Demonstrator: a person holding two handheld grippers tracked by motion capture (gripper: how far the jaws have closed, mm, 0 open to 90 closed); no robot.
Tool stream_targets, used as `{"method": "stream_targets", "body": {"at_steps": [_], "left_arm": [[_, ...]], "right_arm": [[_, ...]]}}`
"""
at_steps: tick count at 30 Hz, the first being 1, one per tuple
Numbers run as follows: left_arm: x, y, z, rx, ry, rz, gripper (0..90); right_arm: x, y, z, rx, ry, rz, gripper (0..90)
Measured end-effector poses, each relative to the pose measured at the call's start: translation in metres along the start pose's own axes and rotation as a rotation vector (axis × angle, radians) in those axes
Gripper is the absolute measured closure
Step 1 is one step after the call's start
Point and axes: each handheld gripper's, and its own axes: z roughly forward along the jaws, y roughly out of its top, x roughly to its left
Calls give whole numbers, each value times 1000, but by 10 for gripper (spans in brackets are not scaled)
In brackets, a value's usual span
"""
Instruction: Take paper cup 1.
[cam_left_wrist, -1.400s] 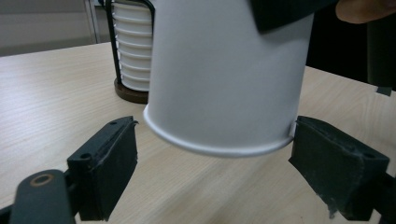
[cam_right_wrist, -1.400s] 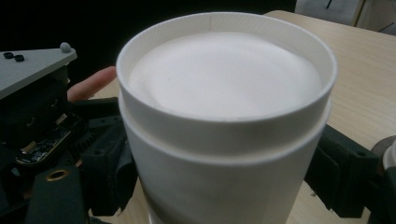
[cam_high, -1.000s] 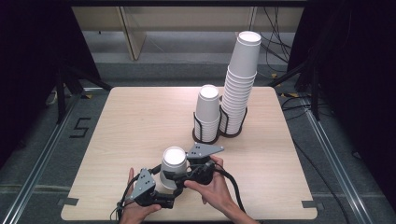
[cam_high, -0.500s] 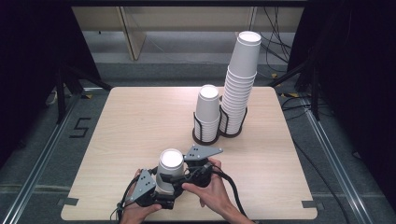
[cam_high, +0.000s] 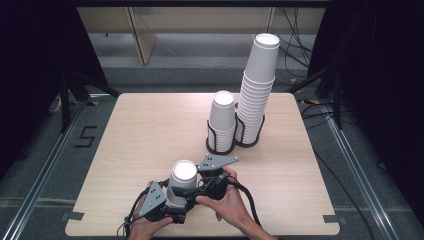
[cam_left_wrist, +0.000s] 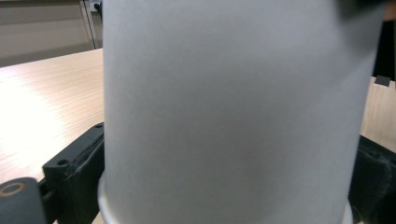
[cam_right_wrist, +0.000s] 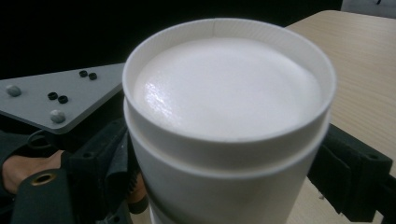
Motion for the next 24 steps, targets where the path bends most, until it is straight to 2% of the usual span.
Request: {"method": "stream_targets", "body": {"at_steps": [3,4,7,9,11,13,16,17,20,22,23,24], "left_arm": [[0,1,-1,16,2,8,57],[0,1,1,10,-2,16,58],[-1,3,-1,44,-8,38,59],[-1,3,-1,51,-14,43,59],[-1,2,1,43,-21,46,60],[-2,3,0,66,-20,51,62],[-2,3,0,70,-23,65,63],[-2,3,0,72,-24,67,63],[-4,3,0,77,-34,86,64],[-5,3,1,81,-40,98,63],[-6,2,2,71,-47,99,63],[-7,3,1,82,-44,103,63]], "right_arm": [[-1,6,-7,-6,15,11,154],[-3,10,-11,-17,28,-5,155],[-5,15,-19,-4,41,-17,156],[-5,16,-23,8,31,-10,159],[-8,18,-27,16,30,-33,160],[-9,18,-30,32,47,-26,166],[-11,18,-32,43,48,-12,166],[-12,17,-31,38,69,3,167],[-14,17,-31,48,57,1,177],[-15,16,-29,46,86,27,213],[-15,16,-29,43,92,26,252],[-15,16,-29,43,92,26,252]]}}
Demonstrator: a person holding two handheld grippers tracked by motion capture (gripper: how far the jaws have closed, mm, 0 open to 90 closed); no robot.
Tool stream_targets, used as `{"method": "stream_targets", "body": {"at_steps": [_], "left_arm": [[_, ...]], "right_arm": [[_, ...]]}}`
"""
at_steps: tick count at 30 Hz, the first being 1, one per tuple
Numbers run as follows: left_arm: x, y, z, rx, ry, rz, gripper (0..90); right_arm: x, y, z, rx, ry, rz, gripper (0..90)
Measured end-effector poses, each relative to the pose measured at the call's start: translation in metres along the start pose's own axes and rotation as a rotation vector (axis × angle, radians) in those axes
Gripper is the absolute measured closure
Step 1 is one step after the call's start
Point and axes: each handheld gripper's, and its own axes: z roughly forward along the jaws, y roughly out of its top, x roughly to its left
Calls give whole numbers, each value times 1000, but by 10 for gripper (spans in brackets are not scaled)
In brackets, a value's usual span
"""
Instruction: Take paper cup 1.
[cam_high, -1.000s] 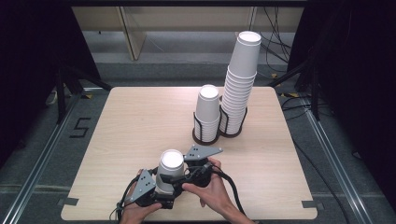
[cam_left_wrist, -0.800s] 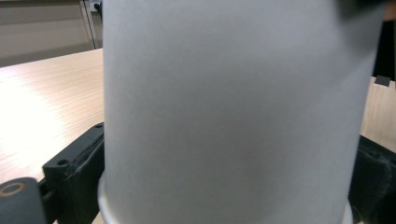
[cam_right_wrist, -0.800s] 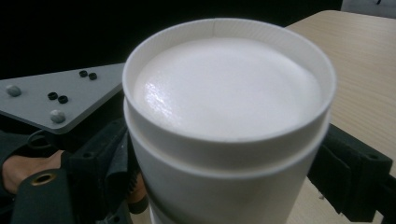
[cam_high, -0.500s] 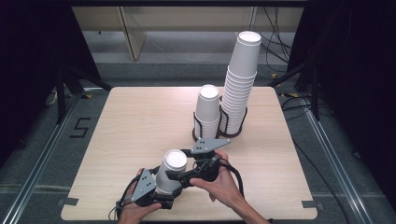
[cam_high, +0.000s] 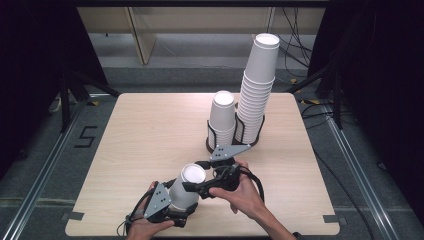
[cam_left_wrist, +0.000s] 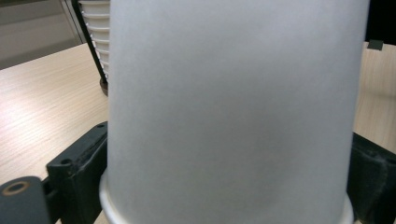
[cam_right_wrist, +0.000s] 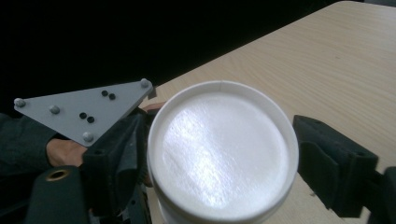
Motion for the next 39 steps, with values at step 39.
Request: {"method": "stream_targets", "body": {"at_steps": [39], "left_arm": [[9,6,-12,-69,13,34,85]], "right_arm": [[-15,6,-20,-35,27,66,158]]}}
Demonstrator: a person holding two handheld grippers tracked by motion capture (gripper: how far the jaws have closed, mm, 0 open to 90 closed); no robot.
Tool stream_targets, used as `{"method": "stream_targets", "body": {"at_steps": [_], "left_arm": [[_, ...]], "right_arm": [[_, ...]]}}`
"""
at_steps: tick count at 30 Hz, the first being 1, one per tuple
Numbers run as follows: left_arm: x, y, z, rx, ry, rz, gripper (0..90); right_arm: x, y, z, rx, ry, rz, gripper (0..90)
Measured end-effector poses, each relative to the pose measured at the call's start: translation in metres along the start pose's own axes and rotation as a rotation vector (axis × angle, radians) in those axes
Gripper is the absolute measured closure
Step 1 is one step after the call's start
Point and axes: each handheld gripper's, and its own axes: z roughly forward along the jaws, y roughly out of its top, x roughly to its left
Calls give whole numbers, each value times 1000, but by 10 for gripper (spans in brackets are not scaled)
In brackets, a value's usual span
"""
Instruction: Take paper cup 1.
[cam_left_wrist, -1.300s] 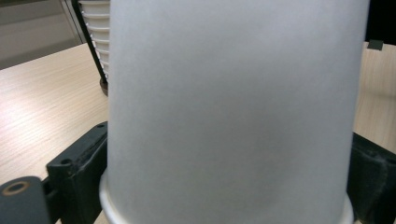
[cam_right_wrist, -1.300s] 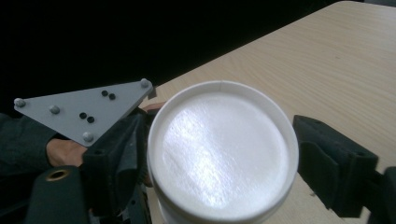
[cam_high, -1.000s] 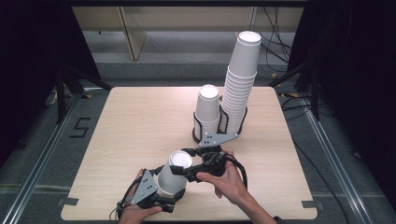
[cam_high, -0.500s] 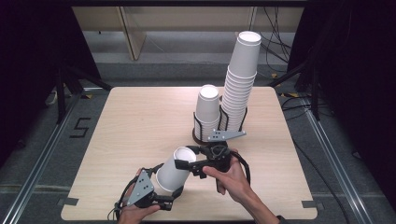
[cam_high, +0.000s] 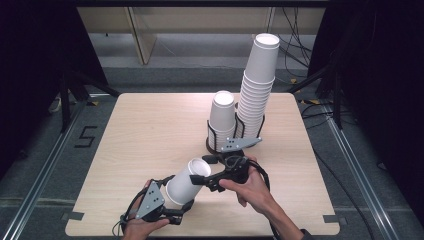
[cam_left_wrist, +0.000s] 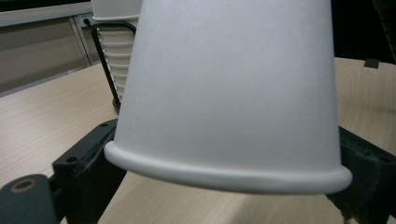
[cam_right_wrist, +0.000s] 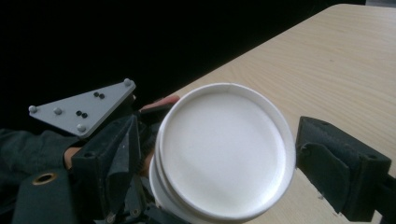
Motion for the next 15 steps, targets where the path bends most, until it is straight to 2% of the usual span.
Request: {"method": "stream_targets", "body": {"at_steps": [2,5,7,12,15], "left_arm": [[-1,0,0,15,-1,13,87],[-2,0,1,13,-9,19,88],[-2,0,1,23,-11,27,89],[-1,1,-1,42,-19,34,89],[-1,1,-2,56,-27,47,89]], "right_arm": [[-1,1,-3,21,-17,-31,158],[0,1,-2,26,-2,-19,159],[-1,1,-2,34,-18,-46,159],[-2,0,-3,60,-11,-41,161],[-1,1,-4,69,-25,-63,162]]}}
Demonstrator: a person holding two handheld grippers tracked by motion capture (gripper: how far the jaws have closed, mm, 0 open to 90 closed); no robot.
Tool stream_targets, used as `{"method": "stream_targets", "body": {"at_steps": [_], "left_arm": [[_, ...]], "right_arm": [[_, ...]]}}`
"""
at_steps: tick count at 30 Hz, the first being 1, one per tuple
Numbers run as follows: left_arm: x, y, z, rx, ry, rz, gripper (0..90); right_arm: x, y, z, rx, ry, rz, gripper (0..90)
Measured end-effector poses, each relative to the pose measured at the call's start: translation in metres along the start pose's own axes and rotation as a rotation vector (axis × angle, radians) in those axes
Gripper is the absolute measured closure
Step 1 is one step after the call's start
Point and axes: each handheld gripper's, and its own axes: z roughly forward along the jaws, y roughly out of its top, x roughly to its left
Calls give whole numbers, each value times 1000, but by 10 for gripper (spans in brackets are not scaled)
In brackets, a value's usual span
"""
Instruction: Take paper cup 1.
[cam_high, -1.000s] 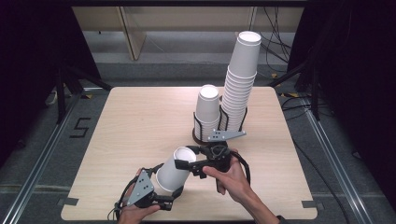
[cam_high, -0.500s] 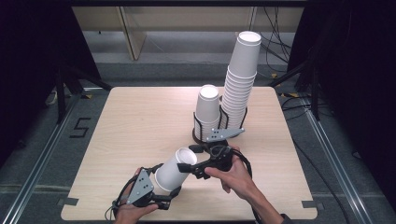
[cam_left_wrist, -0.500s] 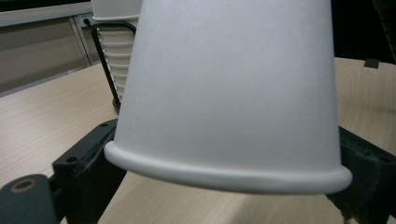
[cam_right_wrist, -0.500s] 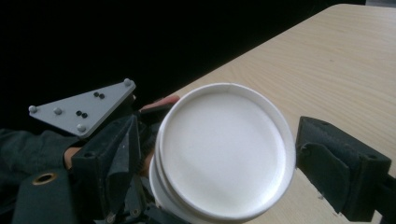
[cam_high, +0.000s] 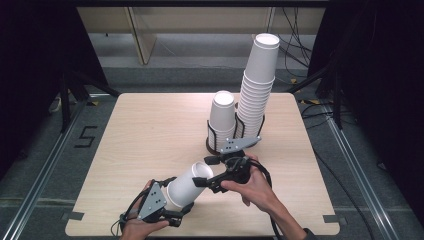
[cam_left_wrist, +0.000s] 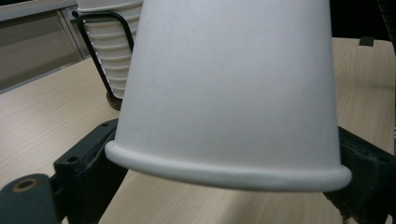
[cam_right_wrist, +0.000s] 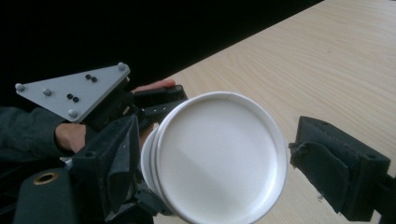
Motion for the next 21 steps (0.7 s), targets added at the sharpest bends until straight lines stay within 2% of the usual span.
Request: {"method": "stream_targets", "body": {"at_steps": [4,6,11,21], "left_arm": [[-1,0,1,0,-14,6,90],[-1,0,1,3,-20,7,90],[-2,1,-1,26,-36,32,91],[1,2,-2,34,-47,52,92]], "right_arm": [[3,1,-1,16,-4,-11,161],[3,1,-2,41,7,-19,161],[1,0,-1,63,13,-36,158],[1,0,0,115,27,-66,158]]}}
